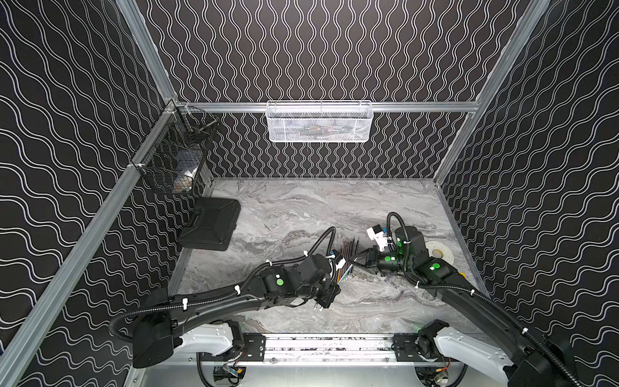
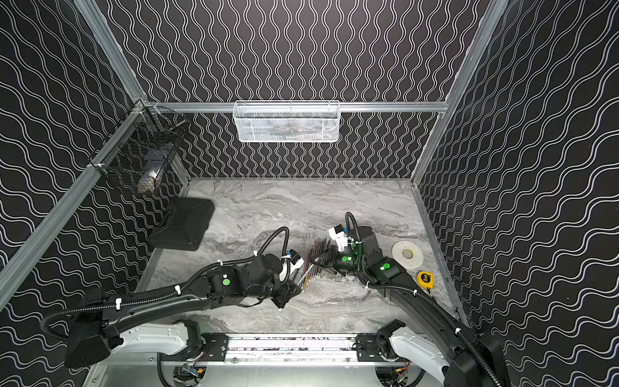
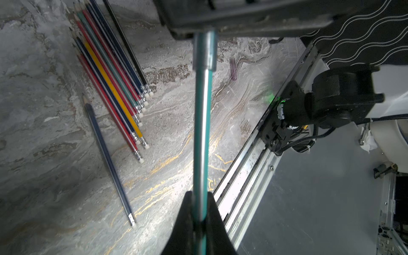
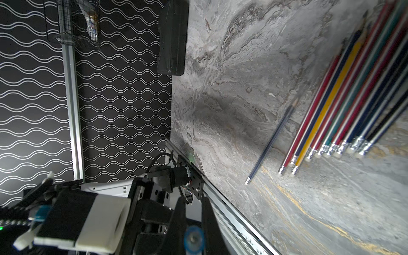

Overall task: Remove the protective cover of the pencils
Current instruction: Remove the protective sleeve from the pencil, then place the pencil at the center of the board.

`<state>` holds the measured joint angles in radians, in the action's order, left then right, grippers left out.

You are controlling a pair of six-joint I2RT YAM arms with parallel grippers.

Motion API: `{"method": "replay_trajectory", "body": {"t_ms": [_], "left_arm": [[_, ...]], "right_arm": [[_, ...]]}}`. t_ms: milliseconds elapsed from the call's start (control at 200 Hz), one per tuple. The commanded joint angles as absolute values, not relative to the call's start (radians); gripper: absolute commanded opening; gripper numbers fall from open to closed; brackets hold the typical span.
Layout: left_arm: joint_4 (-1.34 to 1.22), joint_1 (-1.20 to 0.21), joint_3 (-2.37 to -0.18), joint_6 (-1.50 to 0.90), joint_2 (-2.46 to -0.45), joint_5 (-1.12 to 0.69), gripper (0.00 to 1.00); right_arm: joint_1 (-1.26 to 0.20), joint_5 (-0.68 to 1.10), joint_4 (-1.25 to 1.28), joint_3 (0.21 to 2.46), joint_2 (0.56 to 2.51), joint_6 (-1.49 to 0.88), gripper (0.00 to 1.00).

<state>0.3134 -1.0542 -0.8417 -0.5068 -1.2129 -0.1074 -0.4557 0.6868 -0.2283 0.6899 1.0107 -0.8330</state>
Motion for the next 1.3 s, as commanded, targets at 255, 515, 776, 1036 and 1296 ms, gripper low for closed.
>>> {"method": "replay_trajectory", "body": {"t_ms": [255, 515, 776, 1036, 1296], "left_arm": [[0.468, -1.057, -0.744, -0.576, -1.094, -0.132, 0.00], [0.641, -0.988, -0.800, -0.631, -1.178, 0.086, 0.00], [0.520, -0.698, -0.782, -0.566, -1.275, -0.038, 0.00], [0.473, -0.694, -0.832, -0.540, -1.447, -0.081, 0.00], [0.462, -0.693, -0.832, -0.519, -1.522, -0.119, 0.02]], "right_arm": [[-0.175, 0.662, -0.355, 0.820, 1.121, -0.661, 0.00], [-0.074, 0.442, -0.563, 0.839, 1.076, -0.603, 0.00], [0.017, 0.276, -0.664, 0.650, 0.964, -0.600, 0.00], [0.018, 0.216, -0.674, 0.628, 0.989, -0.662, 0.00], [0.018, 0.312, -0.564, 0.526, 1.082, -0.720, 0.00]]}}
